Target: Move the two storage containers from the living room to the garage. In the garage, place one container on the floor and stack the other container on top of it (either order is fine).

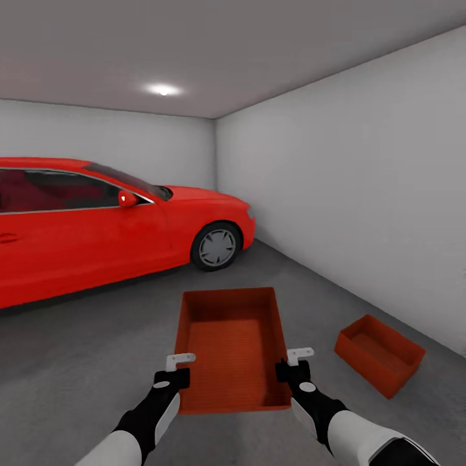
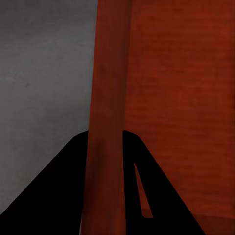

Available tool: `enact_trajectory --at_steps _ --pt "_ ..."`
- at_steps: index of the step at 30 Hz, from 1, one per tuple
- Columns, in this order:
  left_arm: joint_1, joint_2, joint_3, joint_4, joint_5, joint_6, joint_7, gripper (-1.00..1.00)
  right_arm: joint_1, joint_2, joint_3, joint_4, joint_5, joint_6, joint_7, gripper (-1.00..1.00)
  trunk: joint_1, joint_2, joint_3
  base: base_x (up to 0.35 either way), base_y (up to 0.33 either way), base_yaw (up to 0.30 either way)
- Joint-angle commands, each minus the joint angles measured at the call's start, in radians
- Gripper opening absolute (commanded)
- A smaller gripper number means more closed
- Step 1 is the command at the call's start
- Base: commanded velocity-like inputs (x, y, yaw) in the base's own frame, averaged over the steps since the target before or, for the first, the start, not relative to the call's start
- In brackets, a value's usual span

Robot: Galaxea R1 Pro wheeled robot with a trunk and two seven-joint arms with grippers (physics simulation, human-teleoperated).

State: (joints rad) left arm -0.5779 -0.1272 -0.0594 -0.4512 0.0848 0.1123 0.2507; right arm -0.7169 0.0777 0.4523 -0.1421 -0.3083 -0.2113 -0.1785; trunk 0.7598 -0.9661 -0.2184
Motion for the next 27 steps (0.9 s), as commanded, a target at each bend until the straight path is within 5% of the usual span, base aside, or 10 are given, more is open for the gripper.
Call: enact_trajectory --at_steps 1,27 --pt "0.000 0.023 0.028 -0.006 -0.014 -0.011 0.062 -1.00 -0.001 0.001 -0.043 0.000 -0.043 0.001 0.001 -1.00 0.001 -0.001 -0.001 0.321 0.078 -0.287" --pt "0.000 0.023 0.028 -0.006 -0.014 -0.011 0.062 -1.00 -0.001 0.001 -0.043 0.000 -0.043 0.001 0.001 -1.00 0.001 -0.001 -0.001 0.321 0.078 -0.287"
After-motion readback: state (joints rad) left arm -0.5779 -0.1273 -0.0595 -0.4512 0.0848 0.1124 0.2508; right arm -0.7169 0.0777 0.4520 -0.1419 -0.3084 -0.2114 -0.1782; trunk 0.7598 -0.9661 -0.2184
